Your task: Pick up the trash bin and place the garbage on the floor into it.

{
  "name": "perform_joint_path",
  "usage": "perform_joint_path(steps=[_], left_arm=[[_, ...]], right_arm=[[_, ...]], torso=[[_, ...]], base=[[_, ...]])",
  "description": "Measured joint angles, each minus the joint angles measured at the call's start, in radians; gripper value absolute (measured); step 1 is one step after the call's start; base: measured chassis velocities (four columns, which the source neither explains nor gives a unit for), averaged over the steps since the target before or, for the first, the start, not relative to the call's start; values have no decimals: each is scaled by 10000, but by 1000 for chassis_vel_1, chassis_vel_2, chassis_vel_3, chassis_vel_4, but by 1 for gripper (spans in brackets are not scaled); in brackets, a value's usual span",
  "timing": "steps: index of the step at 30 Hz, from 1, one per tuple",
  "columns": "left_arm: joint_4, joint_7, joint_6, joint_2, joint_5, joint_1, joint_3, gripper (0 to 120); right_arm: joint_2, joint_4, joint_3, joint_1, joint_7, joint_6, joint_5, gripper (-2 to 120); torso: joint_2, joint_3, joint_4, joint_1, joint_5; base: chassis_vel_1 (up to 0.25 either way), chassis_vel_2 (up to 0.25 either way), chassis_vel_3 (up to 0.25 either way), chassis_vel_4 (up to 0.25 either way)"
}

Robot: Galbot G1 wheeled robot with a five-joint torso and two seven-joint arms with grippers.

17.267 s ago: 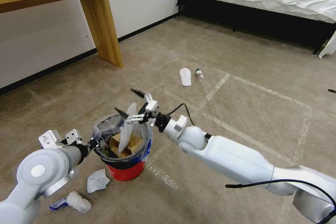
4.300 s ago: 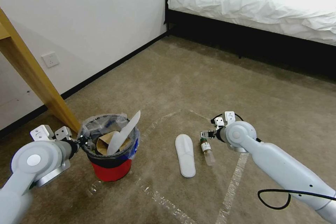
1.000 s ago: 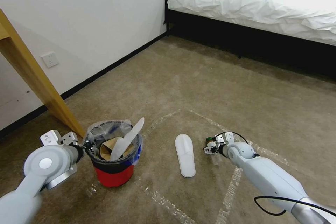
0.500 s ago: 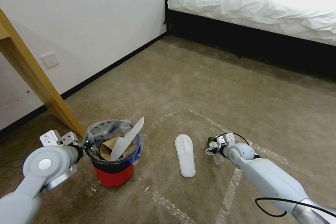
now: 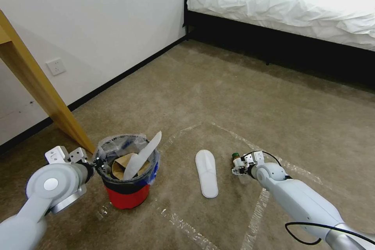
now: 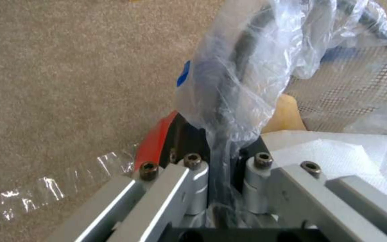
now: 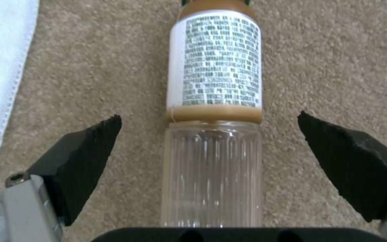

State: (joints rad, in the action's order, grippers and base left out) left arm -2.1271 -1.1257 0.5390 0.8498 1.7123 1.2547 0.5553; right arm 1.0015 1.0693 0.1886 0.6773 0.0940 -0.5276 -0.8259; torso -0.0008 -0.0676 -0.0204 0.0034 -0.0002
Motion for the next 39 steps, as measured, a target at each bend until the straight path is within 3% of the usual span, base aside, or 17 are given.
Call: perform_joint_path(steps=[15,25,32,39], left_arm=[[-1,4,-5,-9,-34,7,-28,4],[31,79,-5,35,-98,-33,-82,4],[59,99,-6,53,-137,-87,-108,4],[28,100,-11,37,-136,-46,-95,4]], right_arm=[[160,-218,-5,23,-55,37,68,96],[237,-338,32,-12,-112,94,87,70],[241,-323,60,-33,-125,174,41,42],[340,-381,85,-37,-97,298,41,28]], torso=[[0,0,0,0,0],[-1,0,0,0,0],[-1,0,0,0,-1],[0,2,-1,0,-3]], base=[[0,0,0,0],[0,0,0,0],[0,0,0,0],[0,0,0,0]])
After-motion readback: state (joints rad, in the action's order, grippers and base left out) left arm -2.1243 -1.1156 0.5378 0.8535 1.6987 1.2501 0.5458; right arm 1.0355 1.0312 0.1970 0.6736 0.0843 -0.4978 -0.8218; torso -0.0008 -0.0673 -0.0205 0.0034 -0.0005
